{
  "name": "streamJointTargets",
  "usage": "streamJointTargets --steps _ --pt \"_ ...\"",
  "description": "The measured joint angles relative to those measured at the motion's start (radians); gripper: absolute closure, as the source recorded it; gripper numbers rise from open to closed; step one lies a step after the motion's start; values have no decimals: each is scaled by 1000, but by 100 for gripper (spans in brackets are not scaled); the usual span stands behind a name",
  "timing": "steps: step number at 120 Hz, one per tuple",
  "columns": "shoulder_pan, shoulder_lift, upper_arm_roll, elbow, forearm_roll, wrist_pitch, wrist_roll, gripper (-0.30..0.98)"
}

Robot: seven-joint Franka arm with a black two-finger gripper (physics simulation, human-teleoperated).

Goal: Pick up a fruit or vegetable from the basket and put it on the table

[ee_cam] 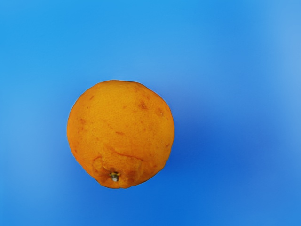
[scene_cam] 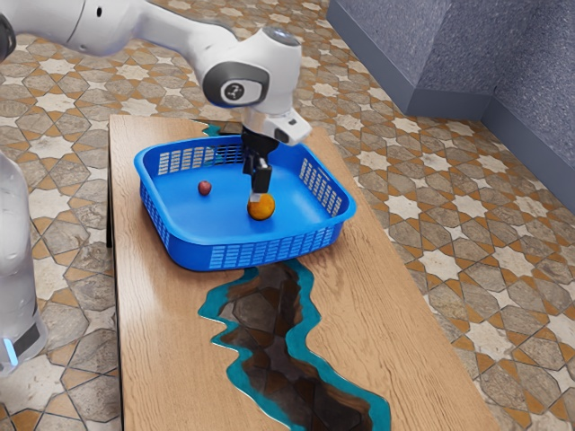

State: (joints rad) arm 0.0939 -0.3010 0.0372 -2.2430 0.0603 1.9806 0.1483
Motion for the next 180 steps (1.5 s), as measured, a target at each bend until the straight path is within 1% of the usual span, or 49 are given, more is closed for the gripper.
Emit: streamJointTargets --steps 35,45,59,81,95,125,180 --pt "68 -4 4 -71 5 61 35 0" --pt "71 -9 20 -75 5 72 44 0" --pt "66 -9 18 -90 -1 110 54 0" --pt "58 4 -36 -97 -50 204 64 1" --pt "58 15 -45 -97 -68 247 70 1" --pt "63 53 -41 -98 -72 321 83 1" --pt "69 78 -38 -133 -71 360 102 1"
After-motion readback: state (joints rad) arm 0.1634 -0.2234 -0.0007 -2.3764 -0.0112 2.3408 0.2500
